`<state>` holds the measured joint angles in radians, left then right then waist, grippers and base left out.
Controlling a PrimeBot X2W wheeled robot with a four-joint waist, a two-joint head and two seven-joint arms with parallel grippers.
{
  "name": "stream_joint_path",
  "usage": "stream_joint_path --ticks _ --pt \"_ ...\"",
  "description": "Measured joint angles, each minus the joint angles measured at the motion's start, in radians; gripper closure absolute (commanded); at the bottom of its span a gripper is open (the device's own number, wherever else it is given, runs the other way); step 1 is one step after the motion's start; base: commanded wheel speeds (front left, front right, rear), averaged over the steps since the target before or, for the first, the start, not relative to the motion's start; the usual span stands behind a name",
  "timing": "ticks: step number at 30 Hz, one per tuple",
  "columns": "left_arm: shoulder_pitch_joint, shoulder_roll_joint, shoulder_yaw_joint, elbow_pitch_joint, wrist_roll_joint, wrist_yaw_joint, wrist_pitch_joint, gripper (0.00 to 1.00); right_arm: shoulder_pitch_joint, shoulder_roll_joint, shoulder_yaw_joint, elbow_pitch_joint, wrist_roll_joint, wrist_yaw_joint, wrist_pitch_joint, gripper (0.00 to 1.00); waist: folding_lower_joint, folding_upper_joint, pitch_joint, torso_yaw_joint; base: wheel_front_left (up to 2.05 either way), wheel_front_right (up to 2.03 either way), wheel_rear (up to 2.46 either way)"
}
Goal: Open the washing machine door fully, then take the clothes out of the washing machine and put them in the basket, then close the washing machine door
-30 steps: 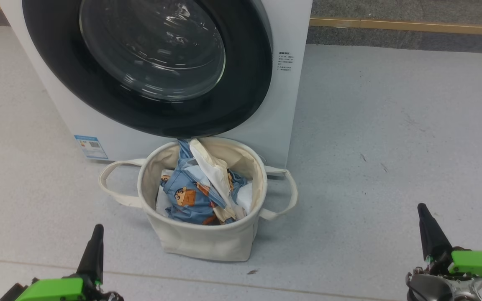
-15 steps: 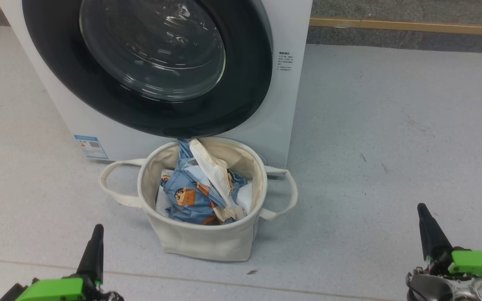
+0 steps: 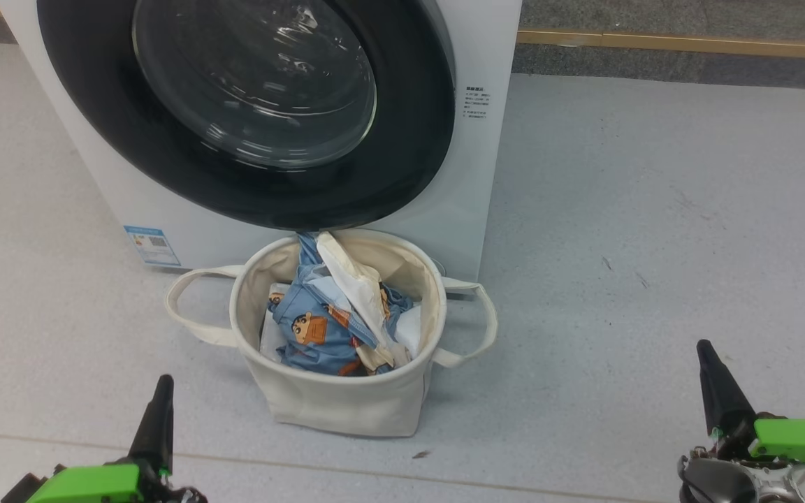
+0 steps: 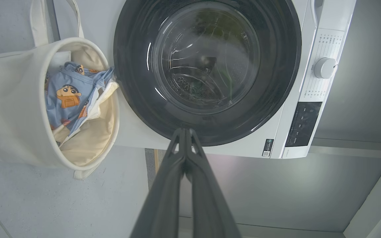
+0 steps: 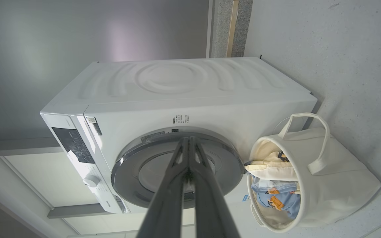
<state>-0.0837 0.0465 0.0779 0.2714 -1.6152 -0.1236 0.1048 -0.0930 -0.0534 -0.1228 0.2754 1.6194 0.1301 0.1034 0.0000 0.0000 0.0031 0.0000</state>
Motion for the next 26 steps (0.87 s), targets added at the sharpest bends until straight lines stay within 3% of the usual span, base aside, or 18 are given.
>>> stream_joint_path --ticks 26 --pt "0.000 -0.001 0.001 0.000 0.000 0.000 0.000 1.00 0.000 0.001 -0.003 0.000 0.000 0.000 0.001 1.00 0.0000 0.0000 0.000 0.000 0.00 0.00 0.00"
